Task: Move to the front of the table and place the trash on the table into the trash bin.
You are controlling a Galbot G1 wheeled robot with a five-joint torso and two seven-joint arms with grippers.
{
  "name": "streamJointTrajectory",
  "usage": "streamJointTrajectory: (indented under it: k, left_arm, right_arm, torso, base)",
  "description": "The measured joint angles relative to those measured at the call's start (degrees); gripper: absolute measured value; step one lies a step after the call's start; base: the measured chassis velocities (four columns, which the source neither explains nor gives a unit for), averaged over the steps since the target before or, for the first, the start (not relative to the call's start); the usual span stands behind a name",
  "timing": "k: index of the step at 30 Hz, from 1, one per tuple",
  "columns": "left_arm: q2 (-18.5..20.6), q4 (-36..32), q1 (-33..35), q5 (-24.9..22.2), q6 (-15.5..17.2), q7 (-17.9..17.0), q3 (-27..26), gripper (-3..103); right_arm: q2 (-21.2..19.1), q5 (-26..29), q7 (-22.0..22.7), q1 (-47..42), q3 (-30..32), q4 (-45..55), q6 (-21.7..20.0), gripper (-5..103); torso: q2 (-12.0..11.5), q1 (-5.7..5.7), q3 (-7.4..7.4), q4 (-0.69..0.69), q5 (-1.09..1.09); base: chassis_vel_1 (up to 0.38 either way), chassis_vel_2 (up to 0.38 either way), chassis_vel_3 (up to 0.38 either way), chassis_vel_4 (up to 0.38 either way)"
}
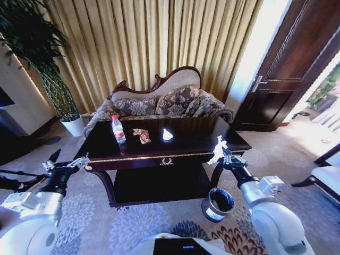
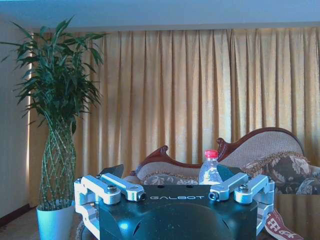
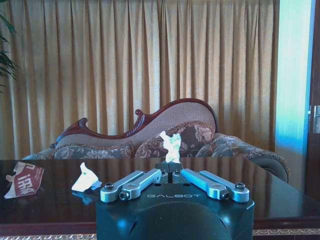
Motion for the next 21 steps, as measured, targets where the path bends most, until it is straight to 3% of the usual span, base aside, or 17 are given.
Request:
streamJointTrajectory:
  k: [9, 16, 21]
  left_arm:
    - [0.0, 0.3, 0.0, -0.1, -0.2, 0.0, -0.2, 100]
    - [-0.2, 0.0, -0.5, -0.1, -0.2, 0.0, -0.3, 100]
    - [-0.4, -0.1, -0.4, -0.1, -0.2, 0.0, -0.2, 100]
  right_arm:
    - [0.6, -1.0, -0.3, 1.5, 0.5, -11.0, 0.8, 0]
    - [1.6, -4.6, -0.2, 6.1, 1.5, -34.5, 4.3, 0]
    - [1.6, -5.4, 0.1, 9.3, 1.5, -43.4, 6.6, 0]
  torso:
    - [0.0, 0.04, 0.02, 0.0, 0.0]
    - [0.0, 0.03, 0.01, -0.01, 0.03]
    - [0.0, 0.04, 0.01, -0.01, 0.01]
  base:
    - [0.0, 0.0, 0.0, 0.0]
    - [0.0, 0.0, 0.0, 0.0]
    - [0.0, 0.0, 0.0, 0.0]
